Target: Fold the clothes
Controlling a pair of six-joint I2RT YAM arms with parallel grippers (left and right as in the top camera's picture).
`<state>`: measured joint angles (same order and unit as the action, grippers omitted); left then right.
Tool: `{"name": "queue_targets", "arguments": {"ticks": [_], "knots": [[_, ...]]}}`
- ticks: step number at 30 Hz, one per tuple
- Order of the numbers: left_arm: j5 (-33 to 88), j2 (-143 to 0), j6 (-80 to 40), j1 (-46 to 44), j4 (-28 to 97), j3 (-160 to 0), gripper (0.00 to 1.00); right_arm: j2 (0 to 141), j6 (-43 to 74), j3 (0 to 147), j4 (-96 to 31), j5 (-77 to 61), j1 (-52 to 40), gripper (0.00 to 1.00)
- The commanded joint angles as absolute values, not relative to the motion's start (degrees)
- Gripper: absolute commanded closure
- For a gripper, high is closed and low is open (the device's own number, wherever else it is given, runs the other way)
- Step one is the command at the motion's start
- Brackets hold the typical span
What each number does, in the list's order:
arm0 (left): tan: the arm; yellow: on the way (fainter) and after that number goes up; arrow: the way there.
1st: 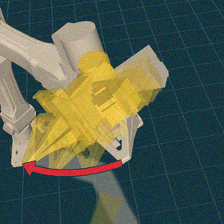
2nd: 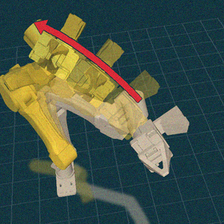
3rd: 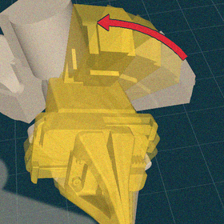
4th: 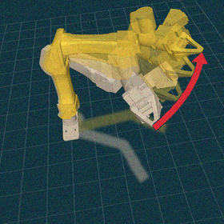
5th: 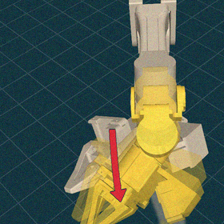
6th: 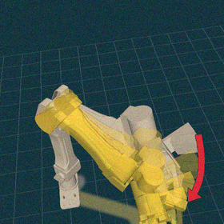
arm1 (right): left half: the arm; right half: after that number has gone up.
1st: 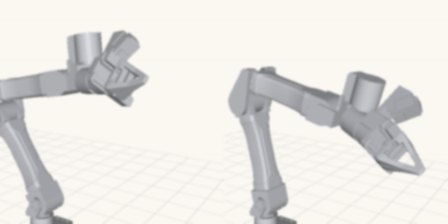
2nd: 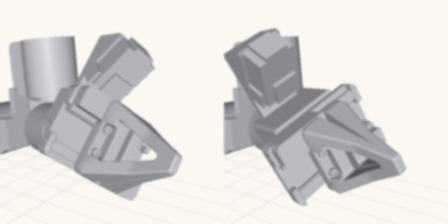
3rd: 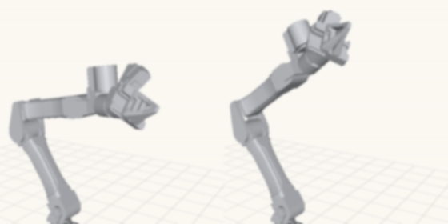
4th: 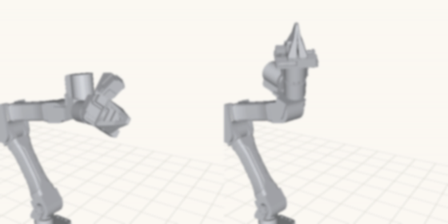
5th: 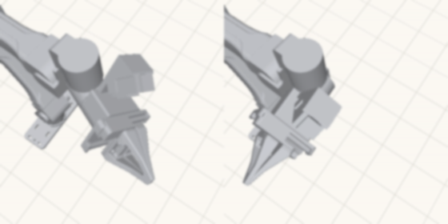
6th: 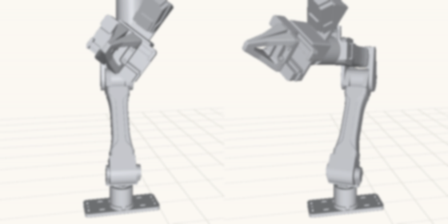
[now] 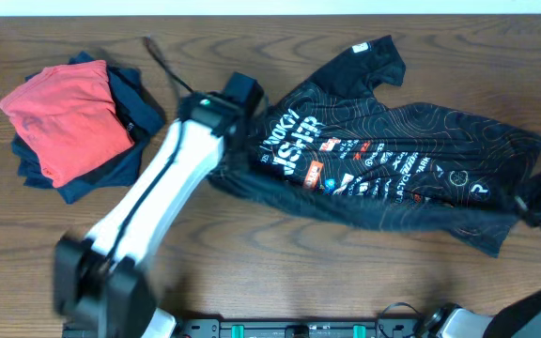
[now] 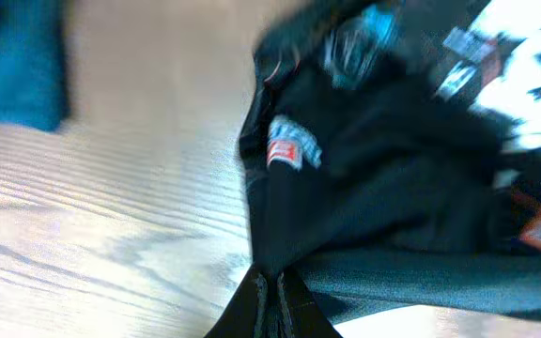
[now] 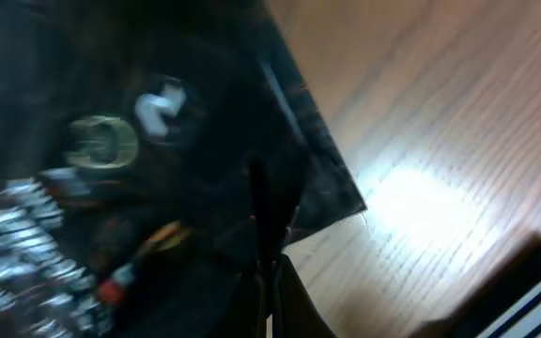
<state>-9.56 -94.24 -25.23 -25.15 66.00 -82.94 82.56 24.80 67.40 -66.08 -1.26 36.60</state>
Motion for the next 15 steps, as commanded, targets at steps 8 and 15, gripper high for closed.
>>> {"name": "queue_targets", "arguments": {"ticks": [8, 15], "knots": [[-15.09, -71.66, -24.27, -16.38, 62.28, -84.68, 0.94, 77.93, 12.56, 88.31, -81.01, -8.05, 36.73, 0.99], [-13.98, -62.37, -25.15, -11.53, 58.06, -84.68, 0.94, 76.90, 12.53, 100.42, -86.52, -8.84, 36.73, 0.99]]}}
